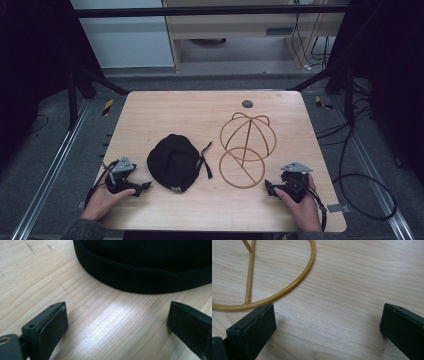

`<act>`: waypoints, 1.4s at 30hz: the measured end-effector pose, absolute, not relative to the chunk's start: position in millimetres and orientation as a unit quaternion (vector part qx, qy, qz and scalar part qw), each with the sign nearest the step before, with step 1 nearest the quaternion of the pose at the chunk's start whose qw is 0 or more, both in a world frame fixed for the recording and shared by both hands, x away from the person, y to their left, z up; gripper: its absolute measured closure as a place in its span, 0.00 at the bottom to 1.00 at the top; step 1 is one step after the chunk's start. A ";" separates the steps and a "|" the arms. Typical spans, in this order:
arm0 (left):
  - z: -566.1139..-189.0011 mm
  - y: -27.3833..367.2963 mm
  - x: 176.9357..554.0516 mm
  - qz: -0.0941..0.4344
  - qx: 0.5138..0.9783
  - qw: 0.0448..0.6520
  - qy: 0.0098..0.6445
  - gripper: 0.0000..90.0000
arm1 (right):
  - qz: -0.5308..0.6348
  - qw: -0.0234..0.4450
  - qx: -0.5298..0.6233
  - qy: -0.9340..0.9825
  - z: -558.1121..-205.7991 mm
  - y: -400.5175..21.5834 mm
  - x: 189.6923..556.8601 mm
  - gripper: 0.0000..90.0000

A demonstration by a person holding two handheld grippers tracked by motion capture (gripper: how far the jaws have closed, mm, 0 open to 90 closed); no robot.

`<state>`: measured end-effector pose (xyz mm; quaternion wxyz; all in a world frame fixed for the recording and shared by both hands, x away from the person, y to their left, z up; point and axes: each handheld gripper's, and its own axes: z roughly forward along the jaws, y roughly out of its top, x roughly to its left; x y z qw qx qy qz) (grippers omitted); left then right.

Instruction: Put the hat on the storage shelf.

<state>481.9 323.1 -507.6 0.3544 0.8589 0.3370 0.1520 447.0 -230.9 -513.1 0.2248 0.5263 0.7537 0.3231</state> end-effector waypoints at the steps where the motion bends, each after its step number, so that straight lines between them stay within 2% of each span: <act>1: -507.7 322.1 481.8 0.152 0.858 0.354 0.340 0.02 | 0.323 0.226 0.525 0.754 -513.1 -231.0 447.1 0.01; 11: -506.5 316.9 479.1 0.152 0.857 0.344 0.352 0.00 | 0.323 0.225 0.526 0.754 -513.0 -230.9 447.1 0.01; 14: -503.8 316.1 477.4 0.148 0.859 0.350 0.343 0.04 | 0.323 0.226 0.525 0.754 -513.1 -231.0 447.3 0.01; 19: -496.6 314.3 475.1 0.150 0.859 0.355 0.337 0.04 | 0.323 0.225 0.526 0.754 -513.1 -231.2 447.2 0.01; 31: -447.9 298.1 472.8 0.151 0.871 0.348 0.312 0.05 | 0.322 0.227 0.537 0.746 -512.8 -236.7 445.5 0.01; 42: -402.0 268.4 488.3 0.141 0.888 0.322 0.296 0.06 | 0.318 0.232 0.542 0.743 -513.0 -240.7 445.4 0.01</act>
